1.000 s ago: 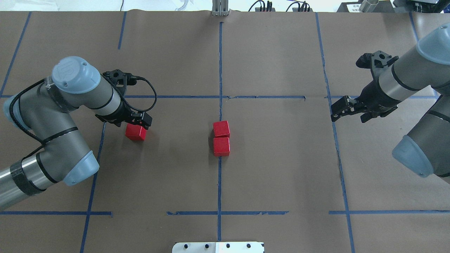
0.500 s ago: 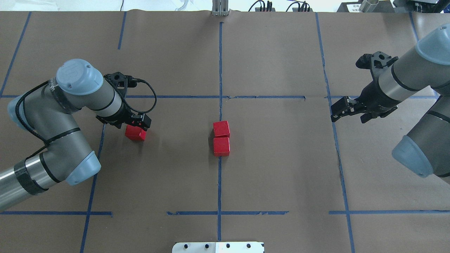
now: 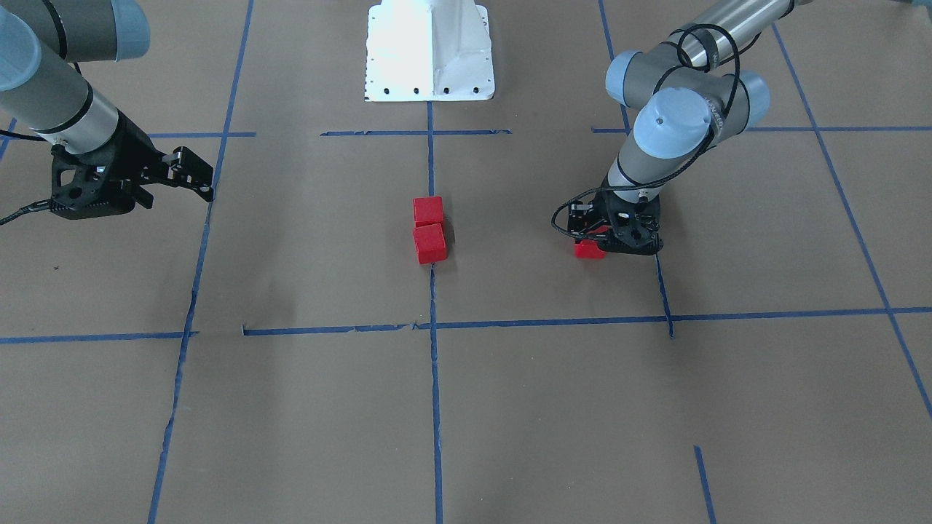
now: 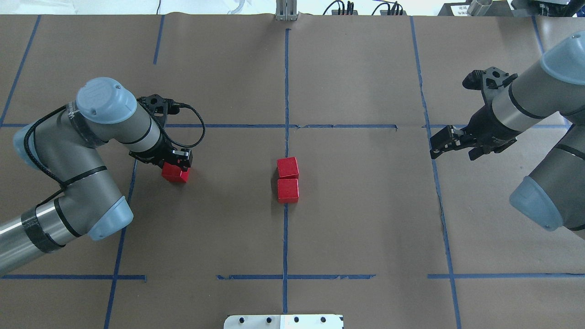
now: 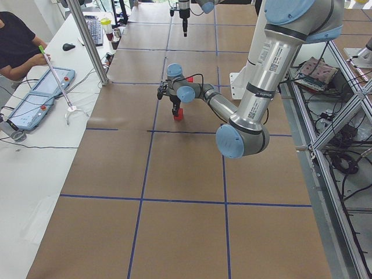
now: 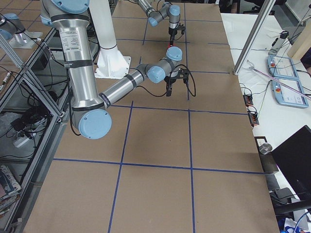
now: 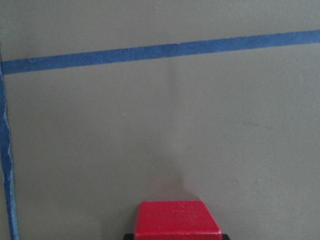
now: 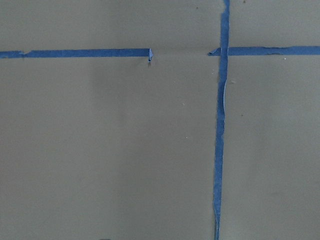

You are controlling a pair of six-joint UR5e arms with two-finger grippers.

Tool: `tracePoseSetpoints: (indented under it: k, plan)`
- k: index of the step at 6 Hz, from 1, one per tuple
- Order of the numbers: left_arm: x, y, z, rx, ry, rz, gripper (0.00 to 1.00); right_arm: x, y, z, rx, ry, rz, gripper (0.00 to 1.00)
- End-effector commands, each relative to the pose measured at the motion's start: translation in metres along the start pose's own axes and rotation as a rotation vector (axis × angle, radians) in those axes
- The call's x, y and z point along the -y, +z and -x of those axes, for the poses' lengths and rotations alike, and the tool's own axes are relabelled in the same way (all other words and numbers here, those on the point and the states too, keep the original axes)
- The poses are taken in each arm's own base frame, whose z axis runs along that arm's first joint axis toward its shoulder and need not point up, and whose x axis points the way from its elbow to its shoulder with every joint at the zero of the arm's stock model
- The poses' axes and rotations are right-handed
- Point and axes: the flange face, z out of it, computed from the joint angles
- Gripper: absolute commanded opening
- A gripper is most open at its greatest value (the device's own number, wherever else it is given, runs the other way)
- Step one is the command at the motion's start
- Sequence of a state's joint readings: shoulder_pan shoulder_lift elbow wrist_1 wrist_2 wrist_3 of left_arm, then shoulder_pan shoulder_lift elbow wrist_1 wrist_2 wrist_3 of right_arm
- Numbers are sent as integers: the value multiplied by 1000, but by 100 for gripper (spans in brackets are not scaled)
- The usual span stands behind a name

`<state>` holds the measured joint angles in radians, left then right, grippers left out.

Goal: Form red blocks into L shape at center
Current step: 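Grasp the remaining red cube with the left gripper, then carry the red cube with the left gripper toward the cube pair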

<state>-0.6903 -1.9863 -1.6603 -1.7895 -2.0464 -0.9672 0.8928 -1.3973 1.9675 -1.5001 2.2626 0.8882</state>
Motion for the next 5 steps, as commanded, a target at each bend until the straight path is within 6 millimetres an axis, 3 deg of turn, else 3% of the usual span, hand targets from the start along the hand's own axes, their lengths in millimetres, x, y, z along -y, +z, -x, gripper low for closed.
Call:
tracePoseSetpoints:
  k: [1, 2, 4, 5]
  plan:
    - [13, -33, -37, -56, -194, -46, 0, 0, 0, 0, 0, 0, 0, 100]
    - [19, -48, -55, -72, -401, -112, 0, 0, -1, 1, 3, -3, -2, 100]
    - [14, -49, -114, 89, -950, -155, 0, 0, -3, 1, 2, -3, -7, 100]
    - [-6, -36, -137, 123, -1209, -175, 0, 0, -3, 1, 0, -4, -11, 100]
